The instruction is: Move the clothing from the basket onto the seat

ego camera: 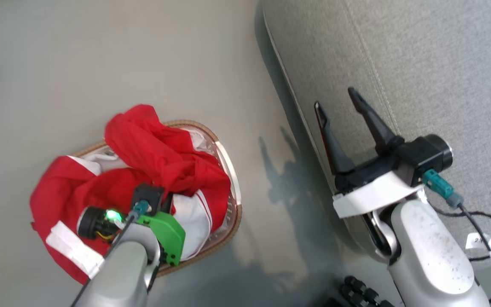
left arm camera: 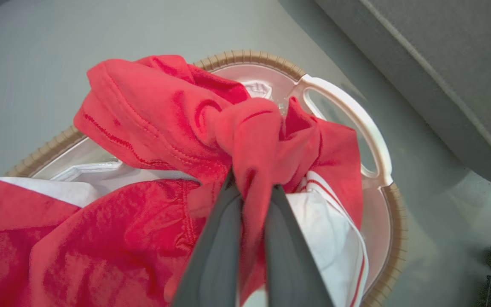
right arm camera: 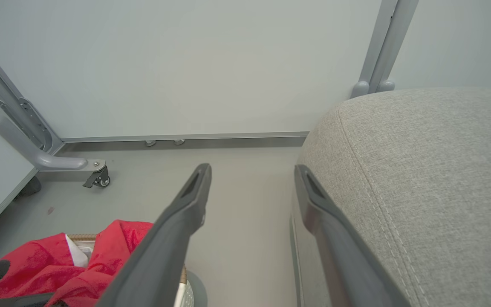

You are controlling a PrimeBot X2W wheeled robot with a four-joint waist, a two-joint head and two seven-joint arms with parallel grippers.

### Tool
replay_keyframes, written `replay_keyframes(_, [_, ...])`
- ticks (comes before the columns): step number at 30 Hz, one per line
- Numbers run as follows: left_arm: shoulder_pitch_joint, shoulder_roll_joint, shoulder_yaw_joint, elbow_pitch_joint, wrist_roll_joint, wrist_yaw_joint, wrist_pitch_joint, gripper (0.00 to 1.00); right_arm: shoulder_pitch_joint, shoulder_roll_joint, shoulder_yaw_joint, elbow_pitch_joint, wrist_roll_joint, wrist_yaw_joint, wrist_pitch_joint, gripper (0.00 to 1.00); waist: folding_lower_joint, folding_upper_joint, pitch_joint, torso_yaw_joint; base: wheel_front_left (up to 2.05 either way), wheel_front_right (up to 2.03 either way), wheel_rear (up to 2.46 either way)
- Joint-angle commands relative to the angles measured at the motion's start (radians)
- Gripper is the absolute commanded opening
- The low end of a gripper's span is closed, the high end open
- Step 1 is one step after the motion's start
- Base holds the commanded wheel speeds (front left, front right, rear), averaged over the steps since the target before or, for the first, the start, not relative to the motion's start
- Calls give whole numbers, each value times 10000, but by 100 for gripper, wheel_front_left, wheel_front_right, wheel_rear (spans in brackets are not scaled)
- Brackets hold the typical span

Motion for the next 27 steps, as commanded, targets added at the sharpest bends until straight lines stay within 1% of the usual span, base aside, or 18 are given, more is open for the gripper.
replay_keyframes(1, [397, -67, 47, -227, -62, 7, -4, 0, 298, -41, -33, 125, -125, -3, -50, 100, 0, -1, -1370, 672, 0, 0, 0])
replay_keyframes(6, [1386, -193, 331, -1382, -336, 19, -6, 0, 896, -41, -100, 436, -316, -5, -50, 100, 0, -1, -2436, 1043, 0, 0, 0])
replay_keyframes(10, [2128, -224, 401, -2331, -337, -39, -7, 0, 1383, -41, -113, 619, -405, -5, -51, 100, 0, -1, -3194, 1285, 0, 0, 0])
replay_keyframes(16, [2895, -258, 720, -3697, -635, -80, -8, 0, 1978, -38, -249, 812, -367, -5, -51, 100, 0, -1, -4116, 1541, 0, 0, 0])
replay_keyframes(17, [3065, -265, 721, -4260, -807, -101, -8, 0, 2177, -40, -293, 878, -359, -5, -50, 100, 0, -1, -4375, 1603, 0, 0, 0])
replay_keyframes(27, [3273, -259, 1053, -6315, -1313, -38, -7, 0, 2844, -44, -127, 1163, -356, -5, -50, 100, 0, -1, -5249, 1745, 0, 0, 0])
